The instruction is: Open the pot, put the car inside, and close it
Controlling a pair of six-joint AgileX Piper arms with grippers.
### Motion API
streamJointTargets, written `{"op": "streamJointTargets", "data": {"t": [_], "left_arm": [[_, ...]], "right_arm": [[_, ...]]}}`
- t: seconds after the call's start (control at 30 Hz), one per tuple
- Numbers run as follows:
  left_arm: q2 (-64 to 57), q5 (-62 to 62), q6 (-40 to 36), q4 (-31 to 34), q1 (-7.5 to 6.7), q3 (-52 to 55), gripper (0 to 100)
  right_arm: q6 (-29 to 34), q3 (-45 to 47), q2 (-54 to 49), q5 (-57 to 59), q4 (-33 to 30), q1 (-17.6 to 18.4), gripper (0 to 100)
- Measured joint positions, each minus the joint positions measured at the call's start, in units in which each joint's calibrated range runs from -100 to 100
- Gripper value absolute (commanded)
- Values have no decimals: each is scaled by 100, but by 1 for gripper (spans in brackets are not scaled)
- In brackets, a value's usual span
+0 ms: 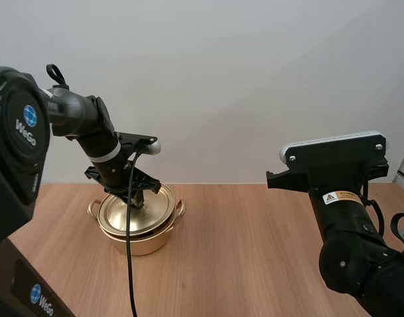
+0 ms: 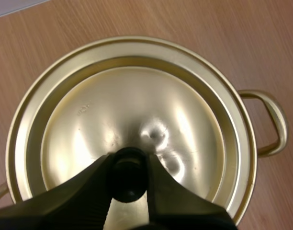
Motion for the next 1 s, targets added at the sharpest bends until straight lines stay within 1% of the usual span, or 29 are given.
{"op": "streamJointTargets", "data": {"t": [0.2, 0.27, 0.33, 0.47, 0.53, 0.6, 0.7, 0.77, 0.8, 0.83, 1.0], "left_arm": [[186, -10, 78, 29, 0, 70, 0], [238, -35, 102, 29, 0, 134, 2], [298, -55, 116, 19, 0, 149, 7], [327, -55, 116, -4, 0, 149, 26], [327, -55, 116, -4, 0, 149, 37], [327, -55, 106, -15, 0, 152, 51], [332, -71, 69, -29, 0, 164, 76], [332, -56, 69, -19, 0, 164, 89], [332, -56, 69, -19, 0, 164, 93], [332, -56, 69, -30, 0, 164, 95], [298, -64, 69, -9, 0, 142, 95]], "right_arm": [[0, 0, 0, 0, 0, 0, 0], [0, 0, 0, 0, 0, 0, 0], [0, 0, 0, 0, 0, 0, 0], [0, 0, 0, 0, 0, 0, 0], [0, 0, 0, 0, 0, 0, 0], [0, 0, 0, 0, 0, 0, 0], [0, 0, 0, 0, 0, 0, 0], [0, 0, 0, 0, 0, 0, 0], [0, 0, 0, 0, 0, 0, 0], [0, 0, 0, 0, 0, 0, 0], [0, 0, 0, 0, 0, 0, 0]]}}
